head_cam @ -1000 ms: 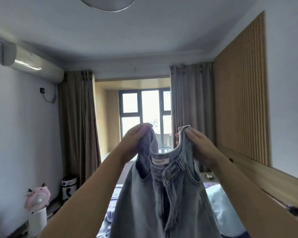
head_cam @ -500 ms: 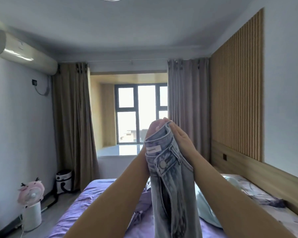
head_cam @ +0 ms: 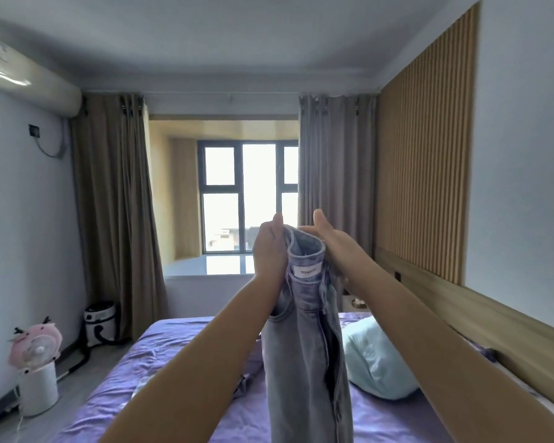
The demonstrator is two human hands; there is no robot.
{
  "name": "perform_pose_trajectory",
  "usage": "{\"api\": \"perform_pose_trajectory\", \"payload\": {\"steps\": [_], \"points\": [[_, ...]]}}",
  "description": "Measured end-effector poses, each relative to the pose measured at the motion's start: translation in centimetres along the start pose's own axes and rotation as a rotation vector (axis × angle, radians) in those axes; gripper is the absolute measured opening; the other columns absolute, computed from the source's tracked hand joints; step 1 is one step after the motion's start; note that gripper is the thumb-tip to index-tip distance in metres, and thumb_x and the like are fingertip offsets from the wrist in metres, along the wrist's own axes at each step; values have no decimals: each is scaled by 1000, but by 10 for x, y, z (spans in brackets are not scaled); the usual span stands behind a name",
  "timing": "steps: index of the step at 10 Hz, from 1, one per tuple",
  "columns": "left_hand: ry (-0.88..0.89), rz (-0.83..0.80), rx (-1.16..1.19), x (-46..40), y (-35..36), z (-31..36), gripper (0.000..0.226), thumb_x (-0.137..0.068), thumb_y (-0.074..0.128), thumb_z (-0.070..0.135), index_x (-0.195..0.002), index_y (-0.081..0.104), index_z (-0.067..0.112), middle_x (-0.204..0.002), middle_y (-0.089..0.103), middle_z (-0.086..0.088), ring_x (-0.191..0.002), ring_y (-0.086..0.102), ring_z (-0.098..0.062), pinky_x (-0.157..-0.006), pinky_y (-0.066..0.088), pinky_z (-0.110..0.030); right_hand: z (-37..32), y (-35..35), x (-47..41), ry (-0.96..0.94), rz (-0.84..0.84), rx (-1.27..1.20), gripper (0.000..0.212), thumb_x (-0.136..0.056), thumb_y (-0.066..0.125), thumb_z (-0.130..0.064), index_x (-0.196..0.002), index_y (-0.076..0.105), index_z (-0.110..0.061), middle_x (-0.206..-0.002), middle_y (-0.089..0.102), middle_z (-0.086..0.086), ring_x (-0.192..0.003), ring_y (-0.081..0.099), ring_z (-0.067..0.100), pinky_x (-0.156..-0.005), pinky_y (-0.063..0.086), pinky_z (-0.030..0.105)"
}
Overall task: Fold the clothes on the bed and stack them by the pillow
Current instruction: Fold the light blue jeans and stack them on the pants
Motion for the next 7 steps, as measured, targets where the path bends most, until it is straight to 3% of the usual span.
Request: {"api": "perform_pose_trajectory", "payload": {"steps": [1,2,3,4,5,6,7], "points": [[85,129,-274,-7,-3,-1,43,-101,32,41,-74,49,12,-75,55,-6,-71,53,-19,-68,43,-32,-21,6,37,-18,-52,219,74,-82,45,-69,-143,33,-29,-148,37,-4,-130,40,15,-104,32,34],[65,145,-301,-3,-2,1,41,-101,33,39,-81,50,7,-70,51,-1,-64,49,-14,-57,37,-27,-12,8,40,-30,-97,480,101,-73,73,-50,-148,6,-40,-151,30,-3,-129,42,16,-100,38,28],[80,90,-251,1,-6,4,39,-101,35,38,-75,49,13,-66,49,2,-58,49,-7,-53,38,-19,-6,-4,39,-63,42,576,92,-81,68,-21,-149,6,-29,-119,57,6,-85,62,11,-68,52,21],[133,-173,-204,6,-11,6,22,-97,49,37,-85,50,18,-70,53,4,-57,54,-1,-53,45,-19,-2,-15,32,-76,95,627,77,-85,66,-17,-148,20,-19,-130,52,8,-98,59,18,-82,51,30],[37,-448,-256,5,-28,1,57,-83,71,18,-127,34,21,-103,57,5,-91,60,-5,-71,54,-18,2,-15,23,-117,51,587,66,-85,67,-16,-143,34,-17,-132,53,7,-111,53,16,-89,44,25],[82,-412,-443,1,-49,1,40,-79,75,12,-109,50,17,-99,61,-2,-94,62,-19,-83,56,-33,13,-9,15,-156,17,557,57,-83,70,-19,-134,44,-19,-126,56,4,-118,51,18,-96,43,28],[120,-274,-458,0,-64,-2,21,-82,72,16,-89,54,20,-87,61,1,-82,60,-15,-79,54,-33,25,-5,11,-175,64,425,59,-79,74,-29,-129,45,-21,-121,55,-1,-111,54,15,-93,47,31]]}}
Point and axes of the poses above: each hand's wrist, its own x-axis away from the middle knuckle, its own y-axis out of the palm, z = x × y, the point moved 5 cm from there along -x, towards the middle knuckle
